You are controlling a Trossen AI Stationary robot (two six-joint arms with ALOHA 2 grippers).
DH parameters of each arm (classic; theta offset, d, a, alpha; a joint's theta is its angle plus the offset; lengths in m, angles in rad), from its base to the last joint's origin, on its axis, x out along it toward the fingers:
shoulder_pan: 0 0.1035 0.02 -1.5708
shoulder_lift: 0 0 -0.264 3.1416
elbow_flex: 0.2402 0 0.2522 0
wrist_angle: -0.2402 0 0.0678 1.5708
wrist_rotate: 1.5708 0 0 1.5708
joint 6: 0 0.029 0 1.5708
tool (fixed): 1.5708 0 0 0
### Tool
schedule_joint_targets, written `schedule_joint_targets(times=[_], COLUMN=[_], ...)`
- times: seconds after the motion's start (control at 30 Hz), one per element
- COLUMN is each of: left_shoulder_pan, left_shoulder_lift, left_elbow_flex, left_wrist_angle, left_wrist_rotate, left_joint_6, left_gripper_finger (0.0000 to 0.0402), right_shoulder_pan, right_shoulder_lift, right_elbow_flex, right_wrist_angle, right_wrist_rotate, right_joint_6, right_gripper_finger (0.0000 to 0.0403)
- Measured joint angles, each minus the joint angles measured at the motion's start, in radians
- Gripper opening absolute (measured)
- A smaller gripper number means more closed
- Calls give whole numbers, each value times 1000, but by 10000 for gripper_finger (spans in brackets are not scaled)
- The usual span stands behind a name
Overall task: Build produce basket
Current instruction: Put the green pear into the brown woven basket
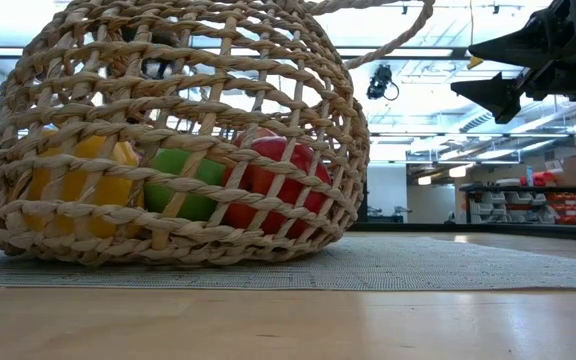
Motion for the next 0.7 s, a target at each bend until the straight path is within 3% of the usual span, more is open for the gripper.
schedule_joint_targets(times=[0.4,0.7], left_shoulder_pan=[-90,-173], left_shoulder_lift=[-49,-49], left_elbow_flex=[249,286], left_wrist_angle=[210,388], left_wrist_rotate=[77,383], left_joint_6=[4,33], left_gripper_finger=[253,258], right_shoulder_pan=[0,0], right_shoulder_lift=[0,0], right_elbow_flex=[0,0], right_wrist_angle=[0,0], right_wrist_rotate=[0,0], right_joint_6=[0,0], right_gripper_finger=[348,348])
